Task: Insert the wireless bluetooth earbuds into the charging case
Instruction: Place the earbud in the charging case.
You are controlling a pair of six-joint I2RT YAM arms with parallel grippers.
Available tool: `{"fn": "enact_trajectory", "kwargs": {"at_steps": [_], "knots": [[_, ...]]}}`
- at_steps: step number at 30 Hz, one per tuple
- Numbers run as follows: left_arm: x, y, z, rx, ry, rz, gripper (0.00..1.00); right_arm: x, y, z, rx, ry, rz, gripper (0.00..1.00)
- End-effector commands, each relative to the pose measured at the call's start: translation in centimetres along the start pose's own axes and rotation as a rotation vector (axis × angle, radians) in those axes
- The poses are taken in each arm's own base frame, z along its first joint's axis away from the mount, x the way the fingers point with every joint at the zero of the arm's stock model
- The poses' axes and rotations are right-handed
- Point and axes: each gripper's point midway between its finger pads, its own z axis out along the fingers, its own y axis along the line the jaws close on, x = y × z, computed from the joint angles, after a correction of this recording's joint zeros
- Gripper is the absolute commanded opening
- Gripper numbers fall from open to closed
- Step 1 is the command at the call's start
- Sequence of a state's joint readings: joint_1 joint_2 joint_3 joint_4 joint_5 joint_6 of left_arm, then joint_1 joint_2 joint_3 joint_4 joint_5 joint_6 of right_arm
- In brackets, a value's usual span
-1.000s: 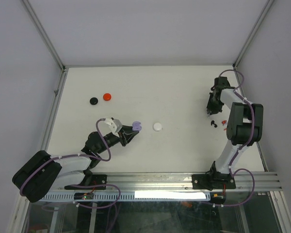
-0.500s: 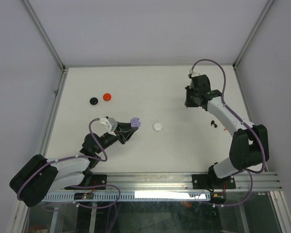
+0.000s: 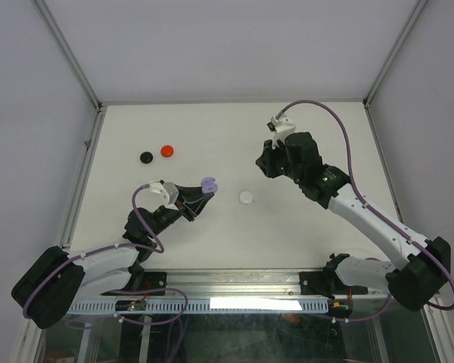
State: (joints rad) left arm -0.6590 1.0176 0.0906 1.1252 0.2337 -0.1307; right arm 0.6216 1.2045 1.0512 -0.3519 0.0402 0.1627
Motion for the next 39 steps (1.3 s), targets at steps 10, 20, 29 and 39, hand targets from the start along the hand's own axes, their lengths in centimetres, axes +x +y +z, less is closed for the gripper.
{"fn": "enact_trajectory", "kwargs": {"at_steps": [10, 20, 29, 39], "knots": [[-5.6, -1.9, 2.3, 0.134, -0.158, 0.093, 0.0, -5.6, 10.9, -6.8, -0.357, -0.385, -0.097, 0.02], [-7.0, -3.8, 2.7, 0.239, -0.19, 0.09, 0.01, -5.6, 15.3, -9.0, -0.545, -0.494, -0.142, 0.03], [-7.5, -4.5, 2.9, 0.276, -0.195, 0.071, 0.02, -5.5, 17.2, -9.3, -0.617, -0.523, -0.161, 0.03], [-7.9, -4.7, 2.7, 0.282, -0.221, 0.02, 0.02, -4.4, 18.1, -8.3, -0.643, -0.515, -0.165, 0.03]]}}
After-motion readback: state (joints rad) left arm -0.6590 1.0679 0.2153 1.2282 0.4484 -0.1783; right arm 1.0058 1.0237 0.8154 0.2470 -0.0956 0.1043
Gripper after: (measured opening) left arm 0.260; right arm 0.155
